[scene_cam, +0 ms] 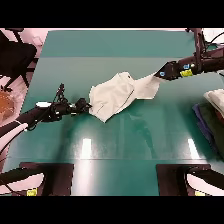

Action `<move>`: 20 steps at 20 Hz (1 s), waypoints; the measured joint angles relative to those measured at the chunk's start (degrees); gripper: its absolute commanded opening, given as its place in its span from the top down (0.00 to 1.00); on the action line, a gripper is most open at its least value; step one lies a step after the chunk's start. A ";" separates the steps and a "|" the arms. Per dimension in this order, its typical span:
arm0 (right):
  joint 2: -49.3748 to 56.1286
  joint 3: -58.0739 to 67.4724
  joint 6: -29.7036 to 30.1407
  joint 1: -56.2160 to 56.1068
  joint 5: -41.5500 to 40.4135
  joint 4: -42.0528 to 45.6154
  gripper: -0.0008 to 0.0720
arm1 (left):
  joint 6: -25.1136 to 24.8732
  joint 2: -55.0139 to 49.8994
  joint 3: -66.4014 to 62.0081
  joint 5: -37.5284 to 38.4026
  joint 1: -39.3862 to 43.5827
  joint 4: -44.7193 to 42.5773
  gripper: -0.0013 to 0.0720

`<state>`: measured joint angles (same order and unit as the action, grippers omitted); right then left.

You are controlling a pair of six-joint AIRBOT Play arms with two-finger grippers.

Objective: Fold the shirts.

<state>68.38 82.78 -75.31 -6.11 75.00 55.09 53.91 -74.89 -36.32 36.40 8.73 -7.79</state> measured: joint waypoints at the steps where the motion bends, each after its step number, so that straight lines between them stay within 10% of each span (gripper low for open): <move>1: -0.02 0.00 0.00 0.07 -0.26 0.00 0.96 | -0.52 0.00 -0.92 0.76 0.02 0.26 0.95; 9: -8.26 0.04 -0.02 4.83 -11.08 -0.09 0.96 | -4.52 8.07 -19.91 14.29 -4.50 -4.46 0.95; 20: -30.34 0.07 0.00 10.51 -19.52 -0.13 0.96 | 5.20 24.98 -48.85 39.36 -14.80 -16.57 0.95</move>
<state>38.04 82.85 -75.31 4.40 55.48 54.96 59.11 -49.91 -85.17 75.77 -6.07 -24.36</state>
